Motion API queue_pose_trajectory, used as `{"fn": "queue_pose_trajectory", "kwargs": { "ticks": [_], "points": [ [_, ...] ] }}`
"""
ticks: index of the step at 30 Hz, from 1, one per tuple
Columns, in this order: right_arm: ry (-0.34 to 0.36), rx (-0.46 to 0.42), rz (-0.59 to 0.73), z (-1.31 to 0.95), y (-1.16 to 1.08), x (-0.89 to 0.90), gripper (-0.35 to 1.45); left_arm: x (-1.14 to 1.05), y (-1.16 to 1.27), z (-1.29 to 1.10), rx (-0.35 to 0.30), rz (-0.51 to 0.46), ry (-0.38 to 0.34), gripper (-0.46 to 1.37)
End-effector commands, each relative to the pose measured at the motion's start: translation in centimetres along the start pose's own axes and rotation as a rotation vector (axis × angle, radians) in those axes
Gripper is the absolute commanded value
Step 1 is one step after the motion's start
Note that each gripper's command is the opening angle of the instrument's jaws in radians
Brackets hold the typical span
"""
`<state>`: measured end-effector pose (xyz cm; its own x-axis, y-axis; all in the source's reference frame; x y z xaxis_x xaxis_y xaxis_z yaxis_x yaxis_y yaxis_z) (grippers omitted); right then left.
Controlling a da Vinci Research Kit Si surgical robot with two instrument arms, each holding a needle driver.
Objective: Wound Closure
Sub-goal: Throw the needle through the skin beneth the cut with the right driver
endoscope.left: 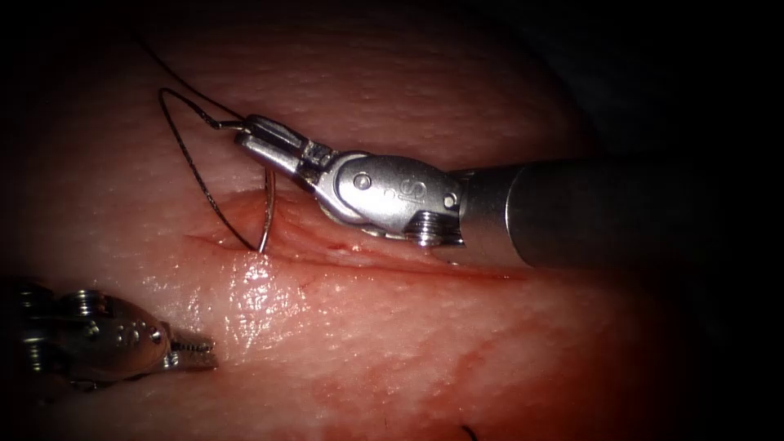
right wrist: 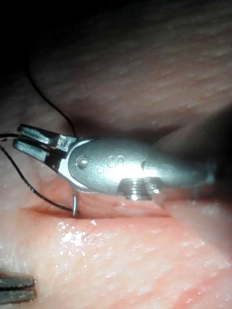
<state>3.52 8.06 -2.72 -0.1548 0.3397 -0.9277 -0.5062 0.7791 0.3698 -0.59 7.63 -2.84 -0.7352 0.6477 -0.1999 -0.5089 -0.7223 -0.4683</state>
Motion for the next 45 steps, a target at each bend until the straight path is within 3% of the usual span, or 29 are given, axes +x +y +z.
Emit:
{"fn": "queue_pose_trajectory", "kwargs": {
  "ticks": [1, 18, 30, 40, 45],
  "points": [
    [0.001, 0.0, 0.014, 0.0, -0.01, 0.0, -0.35, -0.01, -0.01, 0.0, -0.004, 0.002, 0.0, -0.09],
    [0.0, -0.038, 0.336, -0.03, -0.02, -0.04, -0.35, -0.06, -0.05, 0.02, -0.005, 0.001, 0.001, -0.12],
    [-0.056, -0.05, 0.568, -0.09, -0.11, -0.09, -0.35, -0.07, -0.06, 0.01, -0.006, 0.002, 0.001, -0.1],
    [-0.063, -0.037, 0.698, -0.09, -0.2, -0.09, -0.35, -0.08, -0.07, 0.0, -0.007, 0.004, 0.0, -0.09],
    [-0.092, -0.03, 0.846, -0.09, -0.27, -0.08, -0.35, -0.08, -0.07, 0.0, -0.007, 0.004, 0.0, -0.09]
  ]
}}
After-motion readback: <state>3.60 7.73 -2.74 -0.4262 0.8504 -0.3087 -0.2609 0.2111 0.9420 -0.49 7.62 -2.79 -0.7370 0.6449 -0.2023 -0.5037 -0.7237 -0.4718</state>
